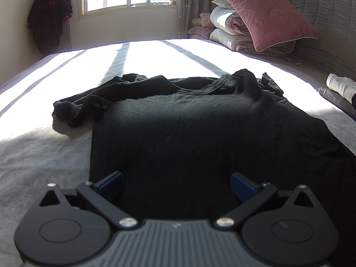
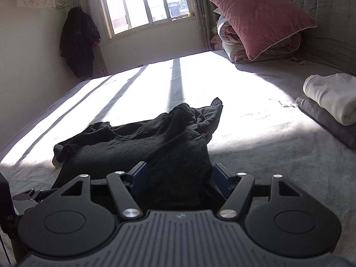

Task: Fold clothes

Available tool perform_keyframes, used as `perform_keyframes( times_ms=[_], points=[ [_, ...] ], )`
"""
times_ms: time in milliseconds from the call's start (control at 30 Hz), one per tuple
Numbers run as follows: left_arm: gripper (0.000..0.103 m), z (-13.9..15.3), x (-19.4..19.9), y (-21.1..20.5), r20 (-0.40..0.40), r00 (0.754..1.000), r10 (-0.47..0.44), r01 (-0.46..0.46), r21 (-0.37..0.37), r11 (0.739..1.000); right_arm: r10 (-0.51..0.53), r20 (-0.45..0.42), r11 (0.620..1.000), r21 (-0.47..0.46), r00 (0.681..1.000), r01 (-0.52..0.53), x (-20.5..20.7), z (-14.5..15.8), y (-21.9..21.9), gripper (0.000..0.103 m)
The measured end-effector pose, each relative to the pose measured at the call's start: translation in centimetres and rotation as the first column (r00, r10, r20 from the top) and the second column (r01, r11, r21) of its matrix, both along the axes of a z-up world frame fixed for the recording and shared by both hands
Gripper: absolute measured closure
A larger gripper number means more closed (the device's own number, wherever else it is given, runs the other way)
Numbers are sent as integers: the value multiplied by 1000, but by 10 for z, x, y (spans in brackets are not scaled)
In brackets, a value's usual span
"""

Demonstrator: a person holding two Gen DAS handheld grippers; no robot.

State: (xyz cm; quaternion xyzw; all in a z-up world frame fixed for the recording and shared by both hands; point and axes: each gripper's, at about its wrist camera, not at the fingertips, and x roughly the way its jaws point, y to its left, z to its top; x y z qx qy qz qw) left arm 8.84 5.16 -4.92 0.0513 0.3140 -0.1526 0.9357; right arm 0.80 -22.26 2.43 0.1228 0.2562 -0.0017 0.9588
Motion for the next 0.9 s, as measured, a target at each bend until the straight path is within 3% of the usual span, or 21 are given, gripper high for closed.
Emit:
perform_keyframes(
  times_ms=[400, 900],
  points=[
    [0, 0, 0, 0, 1, 1000, 1, -1, 1, 1000, 50, -25, 995, 82, 998, -48, -24, 4, -19, 32],
    [0, 0, 0, -1, 1, 1000, 2, -2, 2, 1000, 29, -94, 999, 46, 995, -25, -38, -12, -36, 30]
  ],
)
